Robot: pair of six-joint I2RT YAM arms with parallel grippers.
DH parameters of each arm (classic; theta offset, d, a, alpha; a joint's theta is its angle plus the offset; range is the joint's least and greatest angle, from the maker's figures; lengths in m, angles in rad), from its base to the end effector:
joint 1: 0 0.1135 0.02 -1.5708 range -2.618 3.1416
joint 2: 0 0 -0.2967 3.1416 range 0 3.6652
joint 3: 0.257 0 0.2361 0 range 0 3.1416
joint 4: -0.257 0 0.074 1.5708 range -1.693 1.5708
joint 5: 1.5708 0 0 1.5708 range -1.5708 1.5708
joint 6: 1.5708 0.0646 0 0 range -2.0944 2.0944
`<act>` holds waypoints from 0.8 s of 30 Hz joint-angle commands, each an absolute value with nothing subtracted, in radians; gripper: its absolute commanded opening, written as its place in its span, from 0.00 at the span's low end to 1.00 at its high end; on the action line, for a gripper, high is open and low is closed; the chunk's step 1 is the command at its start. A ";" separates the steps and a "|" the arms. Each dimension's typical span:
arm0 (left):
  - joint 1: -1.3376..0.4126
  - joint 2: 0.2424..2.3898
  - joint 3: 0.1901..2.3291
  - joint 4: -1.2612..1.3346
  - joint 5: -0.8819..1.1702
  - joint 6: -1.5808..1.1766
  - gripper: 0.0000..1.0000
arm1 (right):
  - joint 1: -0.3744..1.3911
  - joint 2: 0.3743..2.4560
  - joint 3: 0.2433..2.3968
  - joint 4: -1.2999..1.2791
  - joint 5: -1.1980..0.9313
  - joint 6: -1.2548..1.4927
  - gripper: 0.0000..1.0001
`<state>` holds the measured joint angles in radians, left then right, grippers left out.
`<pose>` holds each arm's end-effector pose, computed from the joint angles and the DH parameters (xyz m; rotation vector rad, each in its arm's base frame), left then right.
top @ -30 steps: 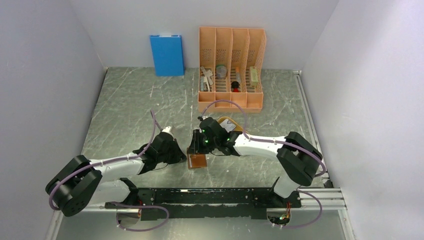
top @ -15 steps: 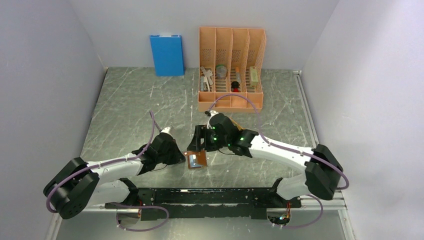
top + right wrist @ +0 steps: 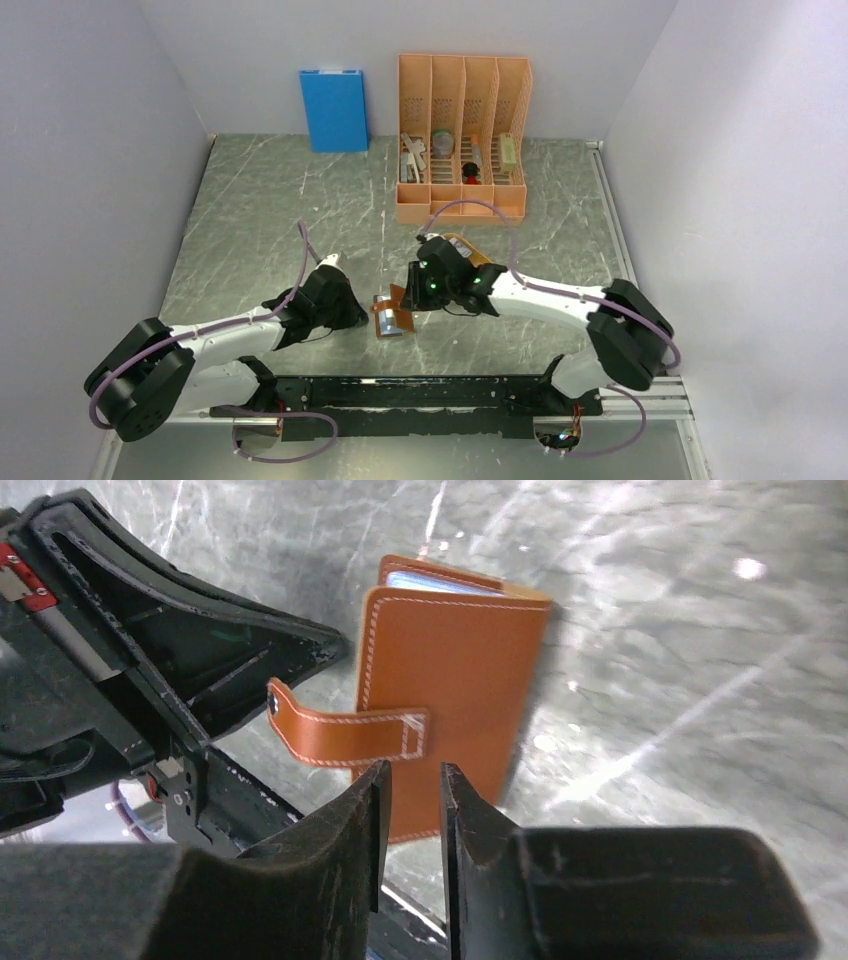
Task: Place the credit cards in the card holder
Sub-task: Close the card holder at the center of the board.
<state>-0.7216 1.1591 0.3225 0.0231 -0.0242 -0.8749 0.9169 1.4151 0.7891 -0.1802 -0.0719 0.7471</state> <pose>0.1467 -0.1270 0.1554 -0.2041 2.5006 -0.6936 0.1727 0.2330 0.2216 -0.2535 2.5434 0.8216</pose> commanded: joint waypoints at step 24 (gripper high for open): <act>-0.721 0.898 0.422 -0.388 -0.207 -0.854 0.34 | 1.005 1.770 0.927 -0.175 -0.044 0.740 0.29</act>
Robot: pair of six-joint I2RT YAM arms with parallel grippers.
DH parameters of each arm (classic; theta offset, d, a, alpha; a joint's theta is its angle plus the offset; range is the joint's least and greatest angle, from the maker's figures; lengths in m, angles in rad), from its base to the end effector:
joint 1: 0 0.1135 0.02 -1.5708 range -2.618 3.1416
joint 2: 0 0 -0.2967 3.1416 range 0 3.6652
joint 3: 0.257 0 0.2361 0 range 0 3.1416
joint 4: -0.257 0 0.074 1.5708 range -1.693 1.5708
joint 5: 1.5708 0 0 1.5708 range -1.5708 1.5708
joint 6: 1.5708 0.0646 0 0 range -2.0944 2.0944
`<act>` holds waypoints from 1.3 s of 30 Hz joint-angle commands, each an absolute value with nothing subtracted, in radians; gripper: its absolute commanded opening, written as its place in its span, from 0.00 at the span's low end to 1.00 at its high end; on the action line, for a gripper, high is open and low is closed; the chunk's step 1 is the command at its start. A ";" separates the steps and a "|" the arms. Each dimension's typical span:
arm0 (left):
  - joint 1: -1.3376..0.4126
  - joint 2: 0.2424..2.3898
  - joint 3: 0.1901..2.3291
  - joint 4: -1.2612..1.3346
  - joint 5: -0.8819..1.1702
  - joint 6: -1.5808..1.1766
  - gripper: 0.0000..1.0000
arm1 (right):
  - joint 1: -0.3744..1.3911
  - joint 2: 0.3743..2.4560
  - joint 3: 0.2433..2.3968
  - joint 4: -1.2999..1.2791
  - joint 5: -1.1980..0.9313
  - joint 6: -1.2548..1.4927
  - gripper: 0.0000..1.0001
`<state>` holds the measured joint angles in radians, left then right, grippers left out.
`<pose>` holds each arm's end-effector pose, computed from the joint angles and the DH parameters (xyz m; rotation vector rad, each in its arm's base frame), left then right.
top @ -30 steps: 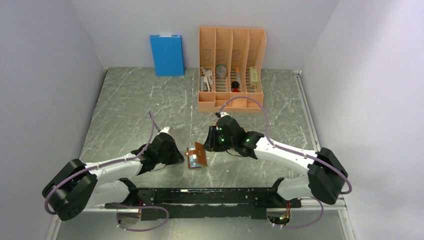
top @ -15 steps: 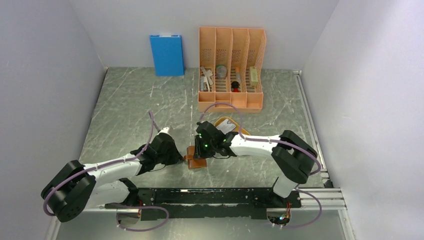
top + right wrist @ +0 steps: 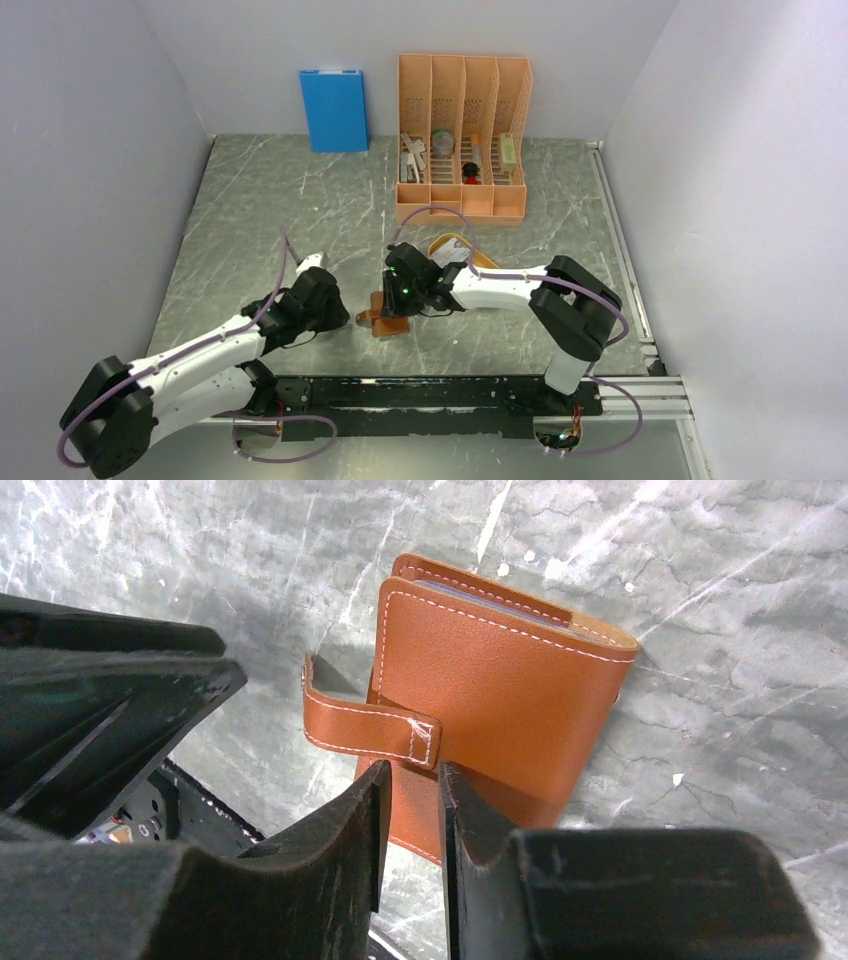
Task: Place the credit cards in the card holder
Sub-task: Close the card holder at the center of the board, then close the card holder.
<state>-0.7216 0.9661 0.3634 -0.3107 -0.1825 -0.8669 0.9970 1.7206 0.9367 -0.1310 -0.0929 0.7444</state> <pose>0.1260 -0.0952 0.1687 -0.2612 2.5061 -0.4512 0.1864 0.2995 0.1785 -0.3798 2.6548 0.7781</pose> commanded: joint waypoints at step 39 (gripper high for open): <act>-0.722 1.212 0.392 -0.123 -0.080 -0.787 0.05 | 1.004 1.684 0.913 -0.190 -0.050 0.749 0.34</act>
<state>-0.7261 1.1835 0.3988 -0.0494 0.0032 -0.8043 1.0019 1.7187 0.9405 -0.1173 -0.0914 0.7563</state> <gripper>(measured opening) 0.095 0.325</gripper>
